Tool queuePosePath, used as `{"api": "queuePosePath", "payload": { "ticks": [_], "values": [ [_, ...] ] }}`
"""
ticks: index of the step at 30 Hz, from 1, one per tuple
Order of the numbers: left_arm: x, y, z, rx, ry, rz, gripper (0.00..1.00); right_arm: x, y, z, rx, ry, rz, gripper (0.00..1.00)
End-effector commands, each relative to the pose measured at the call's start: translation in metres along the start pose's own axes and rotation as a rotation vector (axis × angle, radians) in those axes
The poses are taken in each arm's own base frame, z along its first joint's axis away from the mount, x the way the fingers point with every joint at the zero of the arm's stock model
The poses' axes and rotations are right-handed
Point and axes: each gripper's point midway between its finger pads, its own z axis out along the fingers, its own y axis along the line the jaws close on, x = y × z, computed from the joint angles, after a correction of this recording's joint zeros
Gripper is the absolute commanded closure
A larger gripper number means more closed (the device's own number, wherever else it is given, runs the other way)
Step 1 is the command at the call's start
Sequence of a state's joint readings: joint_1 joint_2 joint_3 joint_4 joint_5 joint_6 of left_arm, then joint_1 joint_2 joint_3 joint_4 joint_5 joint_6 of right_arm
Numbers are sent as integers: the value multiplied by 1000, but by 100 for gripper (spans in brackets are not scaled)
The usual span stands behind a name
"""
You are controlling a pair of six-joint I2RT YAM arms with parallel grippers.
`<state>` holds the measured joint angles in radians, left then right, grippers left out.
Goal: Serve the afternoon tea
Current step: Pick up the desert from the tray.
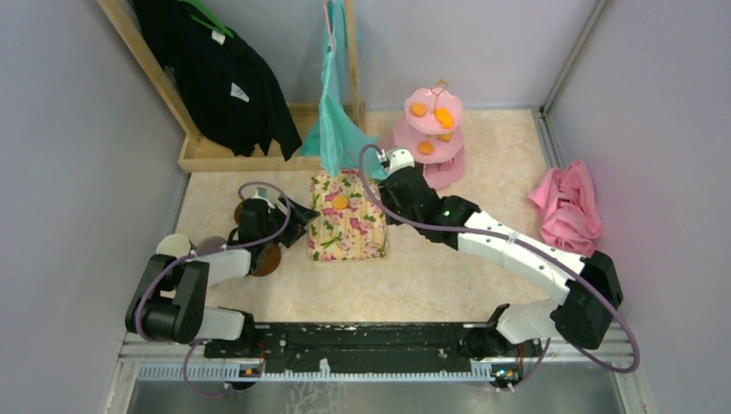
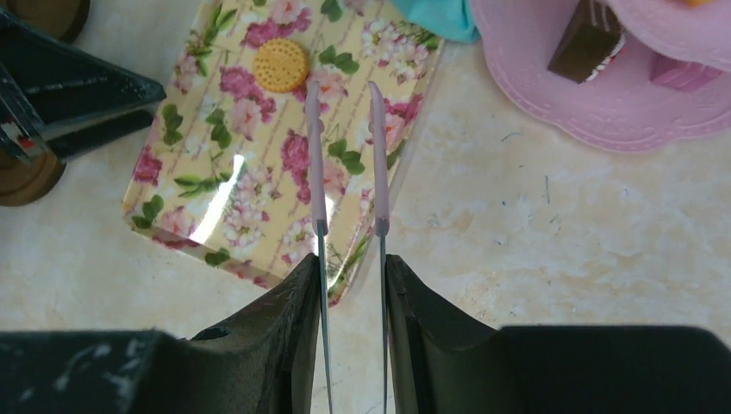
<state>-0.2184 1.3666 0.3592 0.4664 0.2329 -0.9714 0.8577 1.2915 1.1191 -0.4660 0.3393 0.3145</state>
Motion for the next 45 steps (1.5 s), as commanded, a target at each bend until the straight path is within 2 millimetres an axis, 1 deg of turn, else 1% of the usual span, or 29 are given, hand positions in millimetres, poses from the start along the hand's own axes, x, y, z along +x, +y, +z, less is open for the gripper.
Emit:
{"api": "queuePosePath", "payload": {
  "ticks": [1,4,8,15,19,23,32,40,42,43,45],
  "values": [
    [-2,-2,-3,7,-17,27,15,-4,26,13,-51,-62,2,69],
    [-3,-2,-3,6,-19,32,15,9,43,23,-80,-40,-23,69],
    [-3,-4,-2,10,-16,32,15,24,58,38,-95,-12,-55,68],
    [-2,-3,-1,12,-12,35,15,40,71,55,-116,14,-65,67],
    [-3,-4,0,14,-14,37,15,50,75,63,-113,34,-79,65],
    [-3,-4,1,17,-12,33,15,54,75,68,-100,40,-86,64],
    [-1,-1,6,13,-4,27,15,56,77,78,-85,46,-100,63],
    [-3,-2,10,12,-2,25,15,52,78,86,-69,42,-121,62],
    [-3,-2,11,14,-2,26,15,47,79,86,-70,30,-121,62],
    [-3,-2,12,13,-1,25,15,54,79,92,-62,47,-133,62],
    [-3,-2,13,12,0,26,15,53,80,96,-55,50,-141,62]
  ]
}}
